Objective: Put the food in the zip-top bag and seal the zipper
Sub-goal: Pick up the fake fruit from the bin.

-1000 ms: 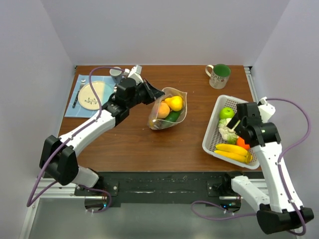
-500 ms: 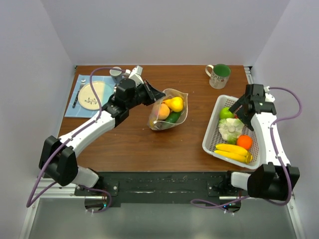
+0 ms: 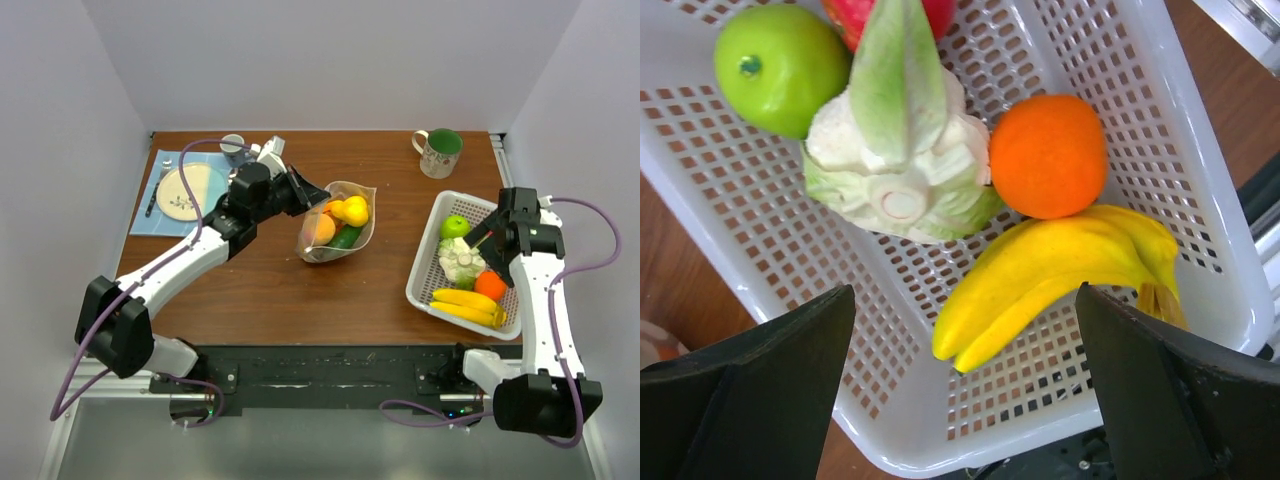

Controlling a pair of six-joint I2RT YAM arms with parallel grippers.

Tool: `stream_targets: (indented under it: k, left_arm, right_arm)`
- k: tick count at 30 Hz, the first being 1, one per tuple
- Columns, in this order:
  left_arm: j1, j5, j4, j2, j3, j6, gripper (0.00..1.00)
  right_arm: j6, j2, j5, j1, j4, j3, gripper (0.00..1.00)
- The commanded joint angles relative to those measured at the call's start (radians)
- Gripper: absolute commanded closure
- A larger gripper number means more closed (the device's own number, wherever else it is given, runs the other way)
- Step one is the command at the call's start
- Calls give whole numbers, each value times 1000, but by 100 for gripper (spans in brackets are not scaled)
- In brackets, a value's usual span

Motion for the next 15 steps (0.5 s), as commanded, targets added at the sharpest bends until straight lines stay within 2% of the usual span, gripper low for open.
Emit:
stream_targets:
  k: [1, 9, 12, 15]
  left_arm:
    - [7, 29, 47, -21, -7, -5, 100]
    - [8, 10, -37, -4, 44, 47, 100]
    - [8, -10, -86, 7, 74, 69, 100]
    - [8, -22, -92, 13, 94, 75, 100]
  right_arm:
    - [65, 64, 60, -4, -46, 57, 4]
    - [132, 158, 252, -14, -51, 128, 1]
    - [89, 189, 226, -72, 29, 92, 1]
    - [41, 260, 92, -189, 119, 48, 1]
